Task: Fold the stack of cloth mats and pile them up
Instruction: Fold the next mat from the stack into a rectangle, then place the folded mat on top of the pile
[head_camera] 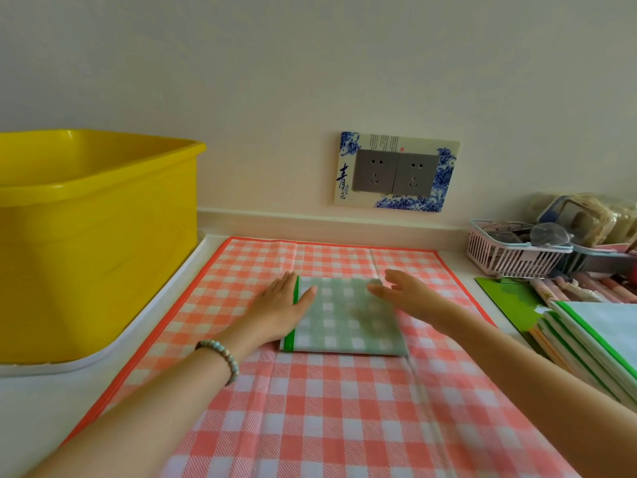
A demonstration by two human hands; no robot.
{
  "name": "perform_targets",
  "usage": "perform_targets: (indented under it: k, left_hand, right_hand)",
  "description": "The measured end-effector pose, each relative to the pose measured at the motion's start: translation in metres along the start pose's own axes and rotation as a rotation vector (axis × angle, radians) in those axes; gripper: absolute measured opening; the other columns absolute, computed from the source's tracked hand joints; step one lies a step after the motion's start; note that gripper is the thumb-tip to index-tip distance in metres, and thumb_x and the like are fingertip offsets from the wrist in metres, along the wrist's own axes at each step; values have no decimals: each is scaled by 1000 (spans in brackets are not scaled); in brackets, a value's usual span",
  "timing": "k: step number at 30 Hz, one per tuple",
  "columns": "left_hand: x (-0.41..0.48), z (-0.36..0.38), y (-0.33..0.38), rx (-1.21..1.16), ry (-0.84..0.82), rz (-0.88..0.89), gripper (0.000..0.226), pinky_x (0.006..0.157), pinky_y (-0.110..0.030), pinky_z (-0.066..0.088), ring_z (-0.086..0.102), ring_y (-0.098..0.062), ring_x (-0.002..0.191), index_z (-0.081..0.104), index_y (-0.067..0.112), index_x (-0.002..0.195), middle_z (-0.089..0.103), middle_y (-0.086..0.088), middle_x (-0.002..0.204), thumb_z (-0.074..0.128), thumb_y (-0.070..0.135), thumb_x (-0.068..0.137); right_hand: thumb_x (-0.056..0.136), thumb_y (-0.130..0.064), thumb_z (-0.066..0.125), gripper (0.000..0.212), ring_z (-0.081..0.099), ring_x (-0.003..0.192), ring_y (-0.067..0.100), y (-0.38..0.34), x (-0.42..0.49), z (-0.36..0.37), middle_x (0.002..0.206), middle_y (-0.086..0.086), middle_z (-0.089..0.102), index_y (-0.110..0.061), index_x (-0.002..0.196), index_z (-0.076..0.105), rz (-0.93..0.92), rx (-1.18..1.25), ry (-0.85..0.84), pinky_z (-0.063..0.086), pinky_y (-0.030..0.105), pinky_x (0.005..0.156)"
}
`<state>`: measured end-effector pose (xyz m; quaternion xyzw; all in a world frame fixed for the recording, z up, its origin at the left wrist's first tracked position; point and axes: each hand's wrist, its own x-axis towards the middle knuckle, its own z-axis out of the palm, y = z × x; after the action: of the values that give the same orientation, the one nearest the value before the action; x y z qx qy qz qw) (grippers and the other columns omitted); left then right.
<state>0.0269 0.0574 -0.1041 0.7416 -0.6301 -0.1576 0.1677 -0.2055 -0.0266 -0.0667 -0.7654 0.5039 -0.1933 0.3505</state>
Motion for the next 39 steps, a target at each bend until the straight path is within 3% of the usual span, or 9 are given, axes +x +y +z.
perform_targets:
  k: [5, 9, 19, 22, 27, 30, 34, 37, 39]
  left_hand:
    - [-22, 4, -5, 18, -30, -16, 88, 119, -40, 1, -4, -17, 146, -14, 24, 149, -8, 2, 159, 6, 76, 81]
    - [-30, 9, -5, 94, -10, -16, 96, 119, -40, 0, -5, -17, 146, -18, 22, 148, -8, 1, 159, -1, 79, 73]
    - [-32, 14, -4, 201, 24, -36, 105, 116, -37, -5, -6, -18, 146, -19, 18, 148, -9, -1, 159, -9, 82, 66]
    - [-34, 13, -2, 198, 24, -31, 104, 117, -38, -4, -5, -18, 146, -19, 17, 148, -9, -2, 159, -9, 81, 66]
    - [-34, 14, -2, 158, 55, -10, 99, 117, -38, -2, -2, -18, 146, -20, 20, 147, -6, -1, 159, -7, 80, 70]
    - [-34, 15, -5, 95, 74, -11, 96, 118, -39, 1, 5, -19, 146, -22, 24, 147, 3, -1, 160, -4, 81, 72]
    - [-31, 12, -4, -31, 99, 21, 92, 117, -44, 19, 21, -21, 143, -8, 27, 150, 16, 0, 158, 7, 80, 77]
    - [-40, 0, 9, -343, 93, 47, 85, 88, -32, 53, 52, -10, 114, 27, 24, 140, 46, 1, 139, 22, 78, 76]
    - [-46, -10, 22, -554, 102, -2, 83, 92, -32, 49, 52, -13, 116, 30, 19, 142, 45, 1, 141, 30, 74, 79]
  right_hand:
    - [77, -54, 65, 81, 44, 127, 23, 4, -13, -18, 144, 5, 43, -13, 142, 37, 99, 39, -94, 32, 29, 104]
    - [80, -47, 65, 55, 57, 107, 20, -2, -22, -23, 123, 7, 60, -11, 121, 58, 146, 23, -142, 46, 34, 96]
    - [77, -42, 72, 61, 54, 110, 23, -13, -25, -13, 117, 7, 60, -4, 121, 56, 309, 70, -104, 42, 38, 103]
    - [75, -39, 75, 56, 54, 102, 23, -15, -22, -10, 102, 6, 60, -3, 112, 55, 359, 145, -72, 43, 34, 94]
    - [83, -20, 70, 39, 62, 99, 24, -21, -20, -3, 111, 11, 63, -2, 114, 55, 331, 447, -71, 52, 34, 86]
    - [87, -15, 65, 36, 65, 92, 23, -30, -23, 4, 113, 12, 62, -8, 118, 49, 320, 597, -93, 56, 35, 67]
    - [85, -11, 65, 55, 64, 94, 27, -37, -29, 9, 115, 12, 59, -18, 133, 39, 258, 636, -21, 56, 37, 63]
    - [85, -8, 64, 58, 64, 94, 28, -41, -37, 0, 115, 11, 58, -26, 134, 38, 174, 675, 14, 57, 39, 65]
    - [86, -8, 64, 58, 64, 94, 29, -43, -45, -11, 116, 10, 58, -28, 134, 40, 134, 691, 24, 58, 39, 65]
